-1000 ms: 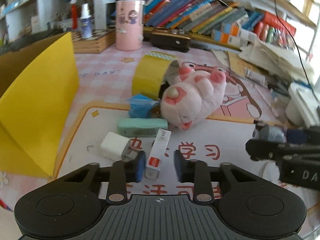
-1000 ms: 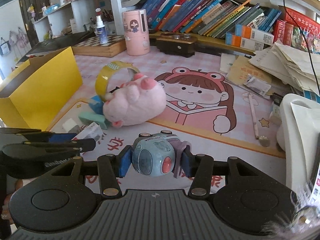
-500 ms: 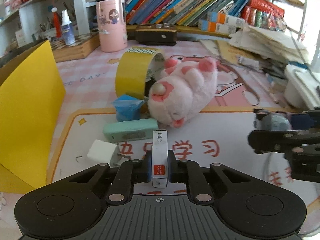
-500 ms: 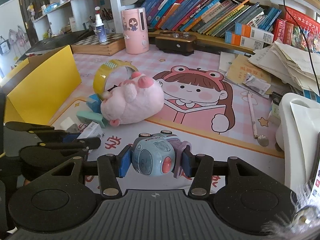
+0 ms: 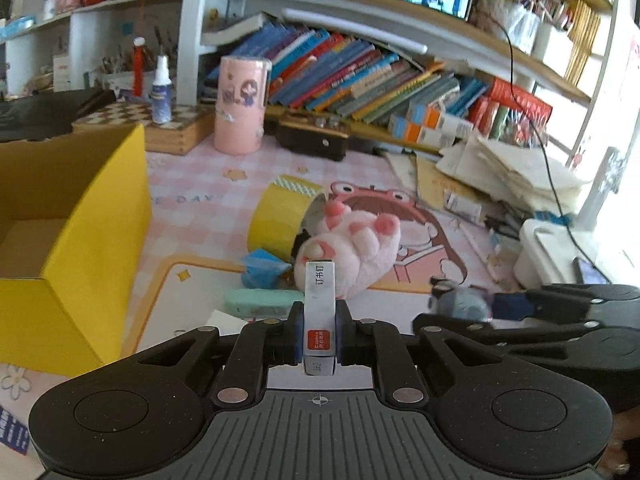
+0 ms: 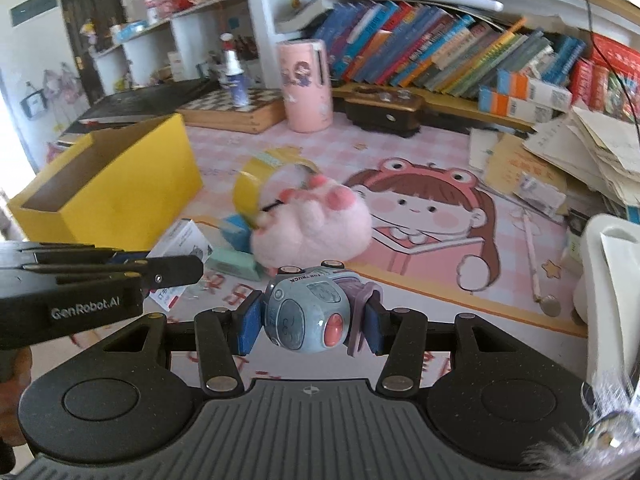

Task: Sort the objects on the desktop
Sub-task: 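Close the right gripper on the toy car while the left gripper grasps the white-red box, then lift both held objects and carry them over the yellow box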

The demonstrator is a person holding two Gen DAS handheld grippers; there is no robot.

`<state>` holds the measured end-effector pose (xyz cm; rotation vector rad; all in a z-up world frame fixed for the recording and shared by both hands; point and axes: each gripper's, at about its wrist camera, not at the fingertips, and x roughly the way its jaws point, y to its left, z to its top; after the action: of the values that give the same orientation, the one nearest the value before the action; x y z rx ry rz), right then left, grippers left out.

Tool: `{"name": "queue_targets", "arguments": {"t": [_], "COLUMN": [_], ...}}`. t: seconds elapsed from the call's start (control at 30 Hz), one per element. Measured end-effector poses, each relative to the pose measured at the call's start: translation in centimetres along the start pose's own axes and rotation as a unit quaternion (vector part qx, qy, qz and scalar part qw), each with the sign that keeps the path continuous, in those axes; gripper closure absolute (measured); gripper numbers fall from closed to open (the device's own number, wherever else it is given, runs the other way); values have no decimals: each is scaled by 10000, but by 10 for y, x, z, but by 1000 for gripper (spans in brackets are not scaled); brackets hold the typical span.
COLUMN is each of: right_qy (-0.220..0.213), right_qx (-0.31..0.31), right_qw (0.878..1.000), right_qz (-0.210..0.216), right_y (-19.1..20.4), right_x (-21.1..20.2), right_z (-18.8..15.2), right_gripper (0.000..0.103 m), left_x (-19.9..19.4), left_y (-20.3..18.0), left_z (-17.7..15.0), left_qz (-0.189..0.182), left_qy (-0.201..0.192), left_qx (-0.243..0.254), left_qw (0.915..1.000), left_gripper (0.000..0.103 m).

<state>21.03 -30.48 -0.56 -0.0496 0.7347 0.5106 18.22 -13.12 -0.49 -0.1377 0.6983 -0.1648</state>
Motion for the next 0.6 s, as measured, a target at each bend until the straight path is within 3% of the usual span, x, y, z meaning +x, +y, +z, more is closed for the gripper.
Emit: {"name": "queue_targets", "arguments": {"t": [0.27, 0.6], "right_qy": [-37, -175], "right_qx": [-279, -182], "right_qw": [9992, 9997], "right_qz": [288, -4], "right_y": [23, 52], "right_x": [-3, -16], "right_z": [1, -1], "right_gripper": [55, 55], "left_x": [-36, -53], "left_y": [17, 48], "left_z": [-7, -14], "left_qz": [122, -134], "left_qy": [-239, -342], "left_qx": [-298, -426], "left_qw": [9992, 9984], "left_gripper": [89, 89]}}
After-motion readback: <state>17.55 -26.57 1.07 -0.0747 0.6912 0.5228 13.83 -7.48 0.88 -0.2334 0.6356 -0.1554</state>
